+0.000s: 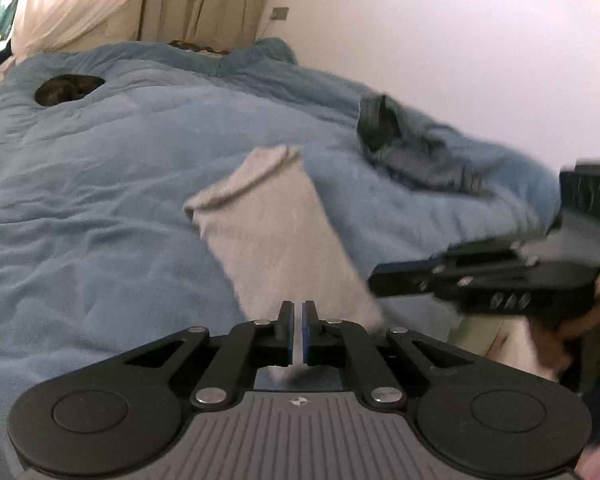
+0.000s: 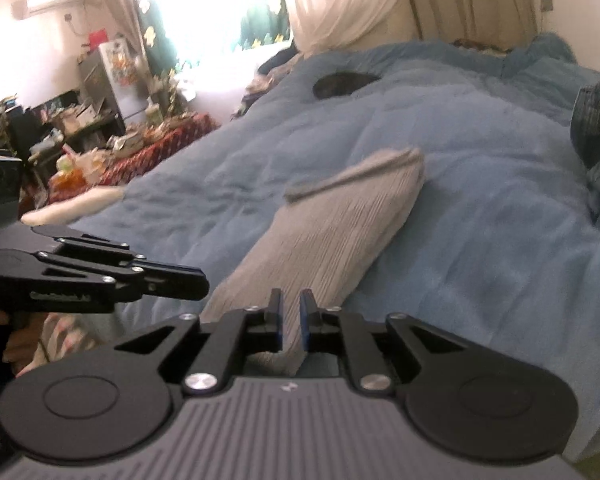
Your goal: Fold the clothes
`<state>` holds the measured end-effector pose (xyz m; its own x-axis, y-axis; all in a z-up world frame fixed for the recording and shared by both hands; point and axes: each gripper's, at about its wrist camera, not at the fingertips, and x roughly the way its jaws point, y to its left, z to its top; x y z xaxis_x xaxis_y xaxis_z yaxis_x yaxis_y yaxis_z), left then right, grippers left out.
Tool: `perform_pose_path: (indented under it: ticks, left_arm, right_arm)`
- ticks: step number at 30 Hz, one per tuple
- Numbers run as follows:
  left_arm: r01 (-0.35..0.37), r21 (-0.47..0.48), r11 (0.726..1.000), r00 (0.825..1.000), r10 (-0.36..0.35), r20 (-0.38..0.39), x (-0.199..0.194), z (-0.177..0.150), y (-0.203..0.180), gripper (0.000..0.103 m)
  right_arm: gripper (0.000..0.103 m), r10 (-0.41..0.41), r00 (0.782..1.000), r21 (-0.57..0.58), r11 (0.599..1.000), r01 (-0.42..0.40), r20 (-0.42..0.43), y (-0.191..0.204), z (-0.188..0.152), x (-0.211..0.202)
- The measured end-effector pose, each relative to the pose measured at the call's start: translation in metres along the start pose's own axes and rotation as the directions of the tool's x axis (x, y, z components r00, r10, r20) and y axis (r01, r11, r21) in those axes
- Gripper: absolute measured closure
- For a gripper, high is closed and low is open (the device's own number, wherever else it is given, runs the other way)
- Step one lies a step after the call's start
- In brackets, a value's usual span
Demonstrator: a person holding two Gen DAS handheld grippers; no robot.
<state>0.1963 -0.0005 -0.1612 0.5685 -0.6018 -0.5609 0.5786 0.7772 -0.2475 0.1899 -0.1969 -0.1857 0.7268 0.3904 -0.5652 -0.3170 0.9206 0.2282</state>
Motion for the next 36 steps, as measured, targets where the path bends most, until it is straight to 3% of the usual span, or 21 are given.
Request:
perform_pose_path:
  ticks: [8,14,16,23,30,36]
  left_arm:
    - [-0.021,-0.044,0.999,0.998,0.018,-0.062,0.050,0.017,0.007,0.099]
    - [-0.036,-0.012,0.999,0.998,0.036,-0.052,0.045,0.019,0.001,0.097]
    - [-0.048,0.012,0.999,0.998,0.049,-0.031,0.046,0.023,-0.002,0.096]
    - [-0.046,0.054,0.998,0.998,0.048,-0.047,0.056,0.025,-0.011,0.096]
    - [-0.041,0.072,0.997,0.996,0.047,-0.079,0.060,0.018,-0.014,0.096]
    - [-0.036,0.068,0.997,0.996,0.041,-0.085,0.060,0.017,-0.013,0.096]
  right_arm:
    - [0.093,-0.029,1.000,0.008,1.000,0.029,0.012,-0.010,0.009,0.025]
    - [0.093,-0.033,0.998,0.028,0.999,0.031,0.054,-0.021,0.015,0.027]
    - [0.093,-0.043,0.993,0.042,0.998,0.038,0.109,-0.028,0.025,0.020]
    - [0.094,-0.154,0.974,0.016,0.988,0.153,0.165,-0.063,0.081,0.051]
    - [0.095,-0.196,0.980,0.030,0.980,0.195,0.034,-0.106,0.102,0.113]
    - [0.095,-0.179,0.980,0.038,0.984,0.176,0.086,-0.103,0.096,0.092]
